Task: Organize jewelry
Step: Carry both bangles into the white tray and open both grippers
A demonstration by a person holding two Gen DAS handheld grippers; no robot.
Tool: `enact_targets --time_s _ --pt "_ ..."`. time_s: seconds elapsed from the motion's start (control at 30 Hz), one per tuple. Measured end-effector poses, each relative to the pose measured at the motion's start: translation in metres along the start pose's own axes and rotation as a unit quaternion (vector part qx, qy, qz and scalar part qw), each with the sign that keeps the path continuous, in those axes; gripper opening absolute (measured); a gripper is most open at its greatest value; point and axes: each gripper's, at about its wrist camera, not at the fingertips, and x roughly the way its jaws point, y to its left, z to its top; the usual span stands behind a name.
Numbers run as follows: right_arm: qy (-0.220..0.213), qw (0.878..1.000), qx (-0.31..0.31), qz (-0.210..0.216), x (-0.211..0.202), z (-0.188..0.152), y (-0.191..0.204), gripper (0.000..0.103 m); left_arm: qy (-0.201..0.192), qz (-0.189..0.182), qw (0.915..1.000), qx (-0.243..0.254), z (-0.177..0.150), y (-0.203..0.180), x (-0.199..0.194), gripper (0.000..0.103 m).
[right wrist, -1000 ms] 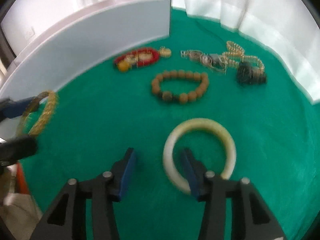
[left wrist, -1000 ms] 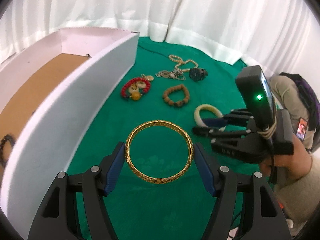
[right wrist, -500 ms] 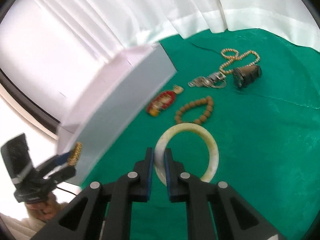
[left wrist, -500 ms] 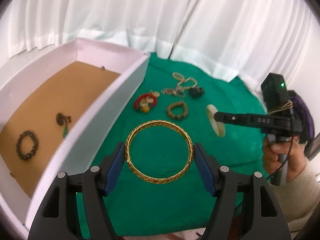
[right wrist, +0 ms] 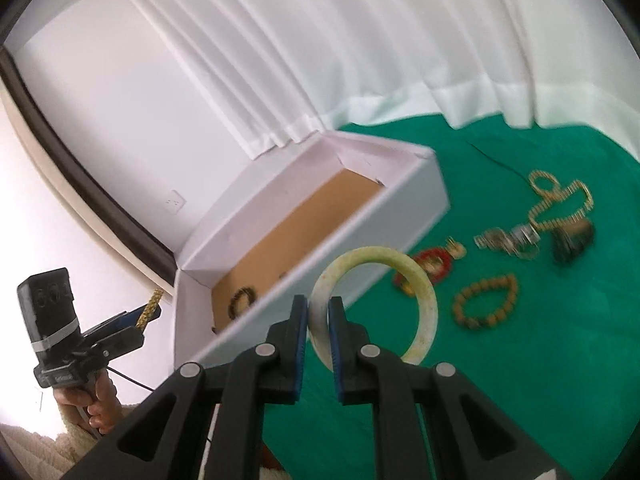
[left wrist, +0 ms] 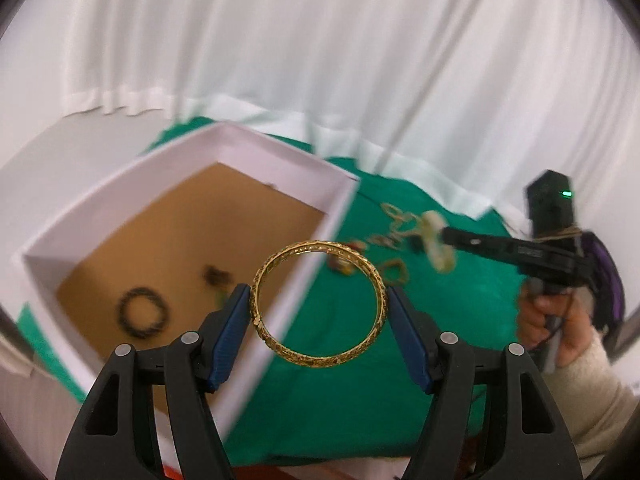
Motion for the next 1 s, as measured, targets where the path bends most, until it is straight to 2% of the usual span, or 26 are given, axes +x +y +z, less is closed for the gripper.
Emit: enact_targets --time_s 0.1,0.2,0.37,0.53,0.7,0.77,0.8,0.87,0.9,0.93,1.0 --pt "-0.005 1.0 -0.027 0.008 0.018 0.022 0.021 0.011 0.0 0.04 0.9991 -0.015 0.008 0.03 0.005 0.07" --pt "0.005 0.998 -0.06 0.014 0.045 0.041 0.044 0.011 0.023 0.065 0.9974 -0.023 0.009 0.051 0.024 0.07" --pt "0.037 0.991 -0.129 -0.011 0.123 0.061 0.08 0.011 0.067 0.089 0.9935 -0.022 0.001 0.072 0.065 0.07" --pt "0.078 0.976 -0.194 -0.056 0.198 0.055 0.102 0.011 0.102 0.107 0.9886 -0.026 -0.01 0.088 0.09 0.07" --pt "0.108 0.957 -0.245 -0.112 0.244 0.034 0.112 0.013 0.123 0.116 0.9847 -0.041 -0.02 0.097 0.097 0.072" --pt "0.109 0.952 -0.256 -0.131 0.249 0.029 0.115 0.015 0.114 0.12 0.9852 -0.044 -0.02 0.097 0.092 0.082" --pt "0.109 0.95 -0.259 -0.133 0.25 0.026 0.116 0.018 0.107 0.127 0.9851 -0.043 -0.019 0.096 0.088 0.09" --pt "0.104 0.952 -0.256 -0.129 0.248 0.023 0.118 0.034 0.098 0.137 0.9849 -0.041 -0.021 0.094 0.083 0.092" --pt "0.098 0.954 -0.253 -0.127 0.242 0.022 0.119 0.048 0.097 0.137 0.9849 -0.042 -0.022 0.094 0.081 0.092" --pt "0.088 0.956 -0.251 -0.125 0.234 0.02 0.12 0.052 0.093 0.134 0.9855 -0.046 -0.025 0.093 0.078 0.092" --pt "0.079 0.958 -0.246 -0.125 0.225 0.02 0.119 0.053 0.087 0.129 0.9863 -0.054 -0.027 0.09 0.074 0.092"
